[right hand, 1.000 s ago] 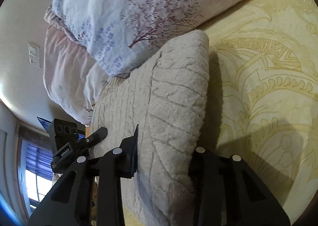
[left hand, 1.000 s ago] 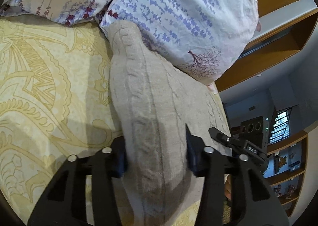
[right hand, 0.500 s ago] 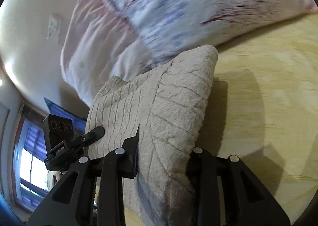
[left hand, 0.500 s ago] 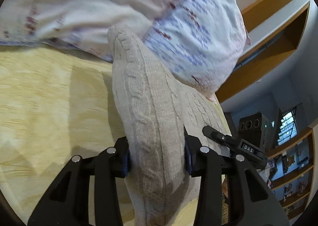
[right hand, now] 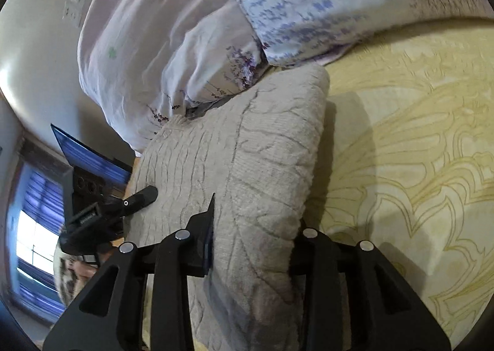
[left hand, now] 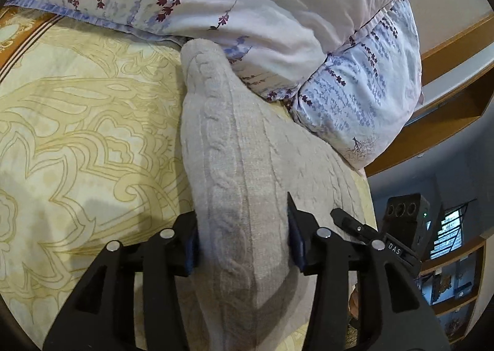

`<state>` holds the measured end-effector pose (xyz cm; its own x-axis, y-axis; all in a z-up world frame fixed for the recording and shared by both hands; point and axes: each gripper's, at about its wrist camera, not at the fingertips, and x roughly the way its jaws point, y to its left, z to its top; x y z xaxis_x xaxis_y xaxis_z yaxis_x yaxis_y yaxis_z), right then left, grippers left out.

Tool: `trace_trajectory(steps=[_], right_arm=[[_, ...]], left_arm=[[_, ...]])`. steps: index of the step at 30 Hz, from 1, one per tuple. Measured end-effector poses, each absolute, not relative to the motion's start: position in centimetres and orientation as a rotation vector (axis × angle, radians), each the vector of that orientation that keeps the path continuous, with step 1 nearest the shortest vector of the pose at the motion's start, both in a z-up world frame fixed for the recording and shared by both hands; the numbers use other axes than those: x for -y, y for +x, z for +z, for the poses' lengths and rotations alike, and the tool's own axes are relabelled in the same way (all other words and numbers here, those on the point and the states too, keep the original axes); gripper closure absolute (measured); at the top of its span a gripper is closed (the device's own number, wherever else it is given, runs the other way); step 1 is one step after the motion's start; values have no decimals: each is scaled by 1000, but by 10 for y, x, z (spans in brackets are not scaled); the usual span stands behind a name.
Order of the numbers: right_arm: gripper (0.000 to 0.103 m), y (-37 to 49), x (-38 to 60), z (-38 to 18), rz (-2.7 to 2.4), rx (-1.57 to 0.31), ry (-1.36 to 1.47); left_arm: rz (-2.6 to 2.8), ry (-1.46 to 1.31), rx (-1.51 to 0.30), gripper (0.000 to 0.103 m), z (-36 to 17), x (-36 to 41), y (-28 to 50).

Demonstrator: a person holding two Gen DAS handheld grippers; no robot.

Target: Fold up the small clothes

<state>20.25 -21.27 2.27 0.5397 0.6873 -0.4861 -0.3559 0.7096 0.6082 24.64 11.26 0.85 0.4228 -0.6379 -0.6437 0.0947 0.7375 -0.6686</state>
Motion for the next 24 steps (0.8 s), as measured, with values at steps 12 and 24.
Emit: trace_trajectory(steps=[12,24], right_arm=[[70,196,221,14,652,-796,536],[66,194,223,15,632,-821,585]], left_arm=[[-495,-595,-1042,49,3,-110,249],[-513,-604,-1054,50,6,-111,250]])
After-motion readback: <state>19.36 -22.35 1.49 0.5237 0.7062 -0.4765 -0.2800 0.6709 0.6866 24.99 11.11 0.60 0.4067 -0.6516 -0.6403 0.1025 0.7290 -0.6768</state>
